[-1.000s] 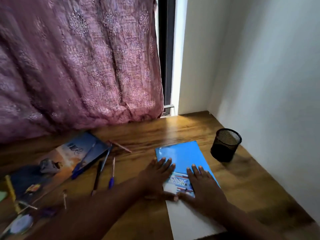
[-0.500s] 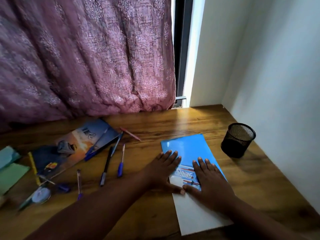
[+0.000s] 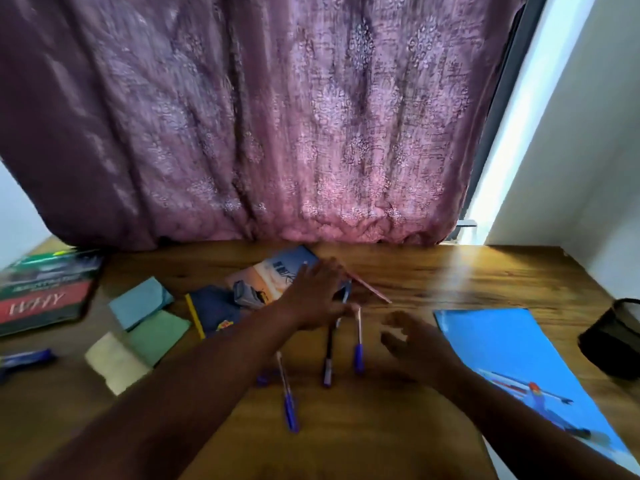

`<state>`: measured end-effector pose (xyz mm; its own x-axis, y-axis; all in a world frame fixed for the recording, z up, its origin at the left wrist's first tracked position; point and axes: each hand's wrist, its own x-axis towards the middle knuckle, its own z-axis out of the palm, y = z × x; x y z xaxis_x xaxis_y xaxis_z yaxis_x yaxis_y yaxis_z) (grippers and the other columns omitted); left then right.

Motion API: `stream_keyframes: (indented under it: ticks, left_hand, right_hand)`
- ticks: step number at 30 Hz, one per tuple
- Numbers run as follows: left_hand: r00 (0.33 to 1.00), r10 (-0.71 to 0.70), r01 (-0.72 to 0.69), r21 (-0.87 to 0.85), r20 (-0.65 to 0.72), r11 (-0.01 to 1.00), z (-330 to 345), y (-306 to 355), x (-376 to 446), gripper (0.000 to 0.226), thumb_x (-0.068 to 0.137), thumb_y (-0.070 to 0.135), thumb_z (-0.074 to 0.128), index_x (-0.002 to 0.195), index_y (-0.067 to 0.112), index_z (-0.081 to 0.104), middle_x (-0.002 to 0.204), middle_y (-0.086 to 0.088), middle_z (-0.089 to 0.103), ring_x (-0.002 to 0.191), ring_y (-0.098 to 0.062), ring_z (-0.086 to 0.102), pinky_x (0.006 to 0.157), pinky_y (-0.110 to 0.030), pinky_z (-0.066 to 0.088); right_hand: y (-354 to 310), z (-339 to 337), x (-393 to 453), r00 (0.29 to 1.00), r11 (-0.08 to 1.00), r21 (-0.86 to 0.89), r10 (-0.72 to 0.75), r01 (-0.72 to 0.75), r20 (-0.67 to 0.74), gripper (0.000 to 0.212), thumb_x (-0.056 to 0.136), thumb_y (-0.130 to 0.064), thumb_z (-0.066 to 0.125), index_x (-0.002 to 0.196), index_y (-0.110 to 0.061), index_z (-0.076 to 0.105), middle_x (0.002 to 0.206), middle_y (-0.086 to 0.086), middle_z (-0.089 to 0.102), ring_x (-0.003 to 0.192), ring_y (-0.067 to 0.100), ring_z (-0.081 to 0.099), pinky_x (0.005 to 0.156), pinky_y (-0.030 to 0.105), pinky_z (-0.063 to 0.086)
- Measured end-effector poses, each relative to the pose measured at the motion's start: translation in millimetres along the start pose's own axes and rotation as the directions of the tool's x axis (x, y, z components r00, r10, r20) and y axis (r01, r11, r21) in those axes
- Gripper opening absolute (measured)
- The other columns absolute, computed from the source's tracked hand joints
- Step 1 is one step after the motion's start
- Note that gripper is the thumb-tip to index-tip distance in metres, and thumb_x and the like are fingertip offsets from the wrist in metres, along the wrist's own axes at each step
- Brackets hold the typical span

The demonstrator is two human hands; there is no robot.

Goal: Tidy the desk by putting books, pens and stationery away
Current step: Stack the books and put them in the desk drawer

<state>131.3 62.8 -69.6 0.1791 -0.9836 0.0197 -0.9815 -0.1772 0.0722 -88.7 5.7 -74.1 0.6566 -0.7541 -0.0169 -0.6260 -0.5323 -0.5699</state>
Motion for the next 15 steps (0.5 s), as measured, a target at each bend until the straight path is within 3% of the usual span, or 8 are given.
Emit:
stream_keyframes:
  ticks: [2,5,7,10,12,15]
  left_hand:
    - [0.993,-0.113,0.113,0.006,-0.042,0.994,-4,-53,-8,0.097,0.075,0.075,0.024,0.15,0.014,0.02,0.159,-0.01,0.015,0.146,-0.029,0.014,0.116,-0.046,0.015]
    - [0.966,-0.258,0.258,-0.044,0.013,0.965,-5,-122,-21,0.087,0.085,0.069,0.037,0.15,0.013,0.024,0.158,-0.012,0.019,0.145,-0.03,0.016,0.115,-0.039,0.015]
    - [0.944,-0.31,0.318,-0.062,0.112,0.946,-7,-161,-26,0.088,0.081,0.071,0.042,0.15,0.019,0.024,0.158,-0.011,0.02,0.144,-0.03,0.015,0.116,-0.039,0.012]
    - [0.932,-0.293,0.306,-0.032,0.215,0.951,-3,-196,-26,0.087,0.079,0.073,0.045,0.15,0.029,0.023,0.158,-0.011,0.02,0.143,-0.033,0.023,0.116,-0.042,0.018]
    - [0.933,-0.265,0.288,-0.065,0.244,0.955,7,-208,-25,0.088,0.077,0.071,0.049,0.15,0.029,0.023,0.156,-0.012,0.024,0.139,-0.034,0.031,0.114,-0.043,0.027]
    - [0.929,-0.304,0.322,-0.056,0.213,0.945,20,-217,-19,0.108,0.053,0.082,0.038,0.145,0.028,0.031,0.143,-0.014,0.043,0.124,-0.037,0.045,0.103,-0.047,0.039]
  right_hand:
    - [-46,21,29,0.994,0.993,0.06,-0.106,0.105,0.019,0.024,0.085,-0.023,0.056,0.106,-0.02,0.066,0.101,-0.004,0.066,0.098,0.023,0.063,0.075,0.025,0.042]
    - [-93,55,75,0.972,0.975,-0.018,-0.221,0.223,0.078,0.033,0.081,-0.018,0.051,0.11,-0.023,0.068,0.115,0.006,0.068,0.108,0.025,0.061,0.087,0.031,0.048]
    - [-112,78,99,0.97,0.961,-0.136,-0.231,0.24,0.082,0.037,0.088,-0.022,0.051,0.123,-0.03,0.06,0.134,0.002,0.057,0.121,0.021,0.052,0.097,0.031,0.041]
    - [-129,108,119,0.975,0.913,-0.344,-0.2,0.22,0.093,0.045,0.096,-0.039,0.04,0.141,-0.033,0.039,0.154,0.007,0.029,0.141,0.03,0.027,0.111,0.044,0.026]
    - [-134,123,123,0.983,0.883,-0.435,-0.137,0.178,0.125,0.051,0.098,-0.044,0.031,0.148,-0.032,0.024,0.159,0.009,0.01,0.145,0.034,0.007,0.114,0.05,0.012]
    - [-130,141,121,0.991,0.863,-0.489,-0.088,0.127,0.102,0.057,0.098,-0.047,0.026,0.15,-0.027,0.013,0.16,0.012,-0.001,0.145,0.037,-0.004,0.116,0.05,0.002]
